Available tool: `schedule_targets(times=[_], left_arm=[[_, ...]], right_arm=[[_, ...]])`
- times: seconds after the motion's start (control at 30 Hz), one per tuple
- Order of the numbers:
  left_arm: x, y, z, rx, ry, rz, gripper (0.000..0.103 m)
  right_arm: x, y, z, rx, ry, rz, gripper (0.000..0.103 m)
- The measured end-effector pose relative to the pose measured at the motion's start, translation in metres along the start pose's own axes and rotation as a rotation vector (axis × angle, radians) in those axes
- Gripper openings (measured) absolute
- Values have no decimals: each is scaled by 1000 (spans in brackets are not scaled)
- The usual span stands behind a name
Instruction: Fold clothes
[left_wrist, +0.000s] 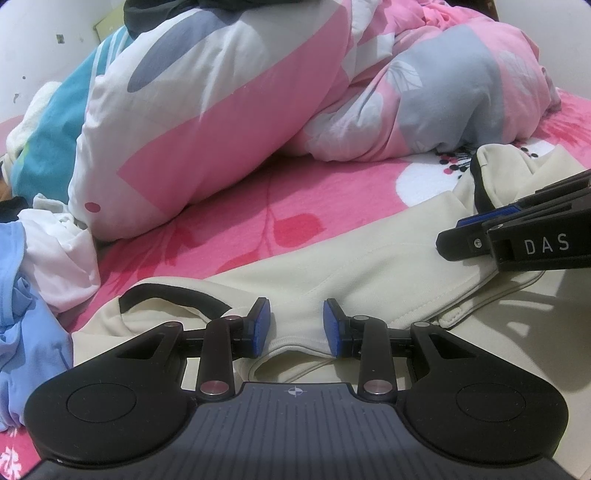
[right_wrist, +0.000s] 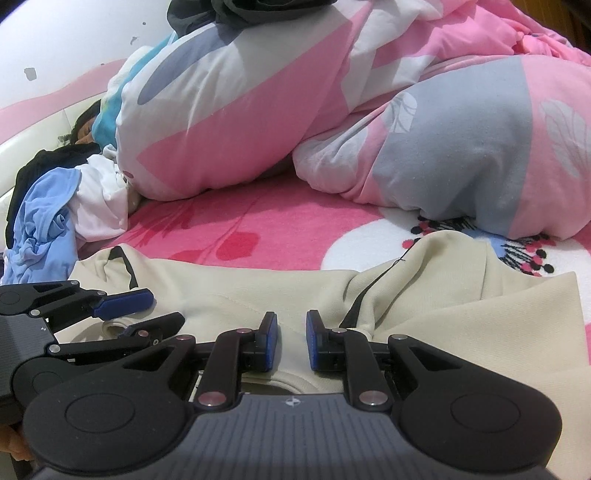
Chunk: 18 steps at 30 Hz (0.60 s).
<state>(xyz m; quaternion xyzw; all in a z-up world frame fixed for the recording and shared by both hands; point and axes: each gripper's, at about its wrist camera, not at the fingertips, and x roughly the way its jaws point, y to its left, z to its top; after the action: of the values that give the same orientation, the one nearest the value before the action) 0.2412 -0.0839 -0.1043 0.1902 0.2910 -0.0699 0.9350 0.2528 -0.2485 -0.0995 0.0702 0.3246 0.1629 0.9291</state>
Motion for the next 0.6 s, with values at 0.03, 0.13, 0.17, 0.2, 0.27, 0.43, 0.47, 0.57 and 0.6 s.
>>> schedule_targets(times=[0.03,0.13,0.17,0.2,0.27,0.43,0.47,0.57,0.6], left_arm=[[0,0,0,0,0,0,32],[0,0,0,1,0,0,32],[0,0,1,0,-1,-1,32],[0,0,1,-1,-1,-2,32],[0,2,0,-3,-2,-7,32],[-6,15,-2,-24,11,-52,32],[-7,20,-4,-33,14,-65,32],[-11,29,-7,-67,23,-98,32],[-12,31,-7,-78,26,-106,32]], right_arm=[[0,0,0,0,0,0,17],[0,0,-1,-1,0,0,17],[0,0,-1,-1,0,0,17],[0,0,-1,-1,0,0,17],[0,0,-1,0,-1,0,17],[0,-2,-2,12,-2,13,17],[0,-2,-2,11,-2,12,17],[1,-1,-2,8,-3,10,17],[1,-1,-2,7,-3,10,17]])
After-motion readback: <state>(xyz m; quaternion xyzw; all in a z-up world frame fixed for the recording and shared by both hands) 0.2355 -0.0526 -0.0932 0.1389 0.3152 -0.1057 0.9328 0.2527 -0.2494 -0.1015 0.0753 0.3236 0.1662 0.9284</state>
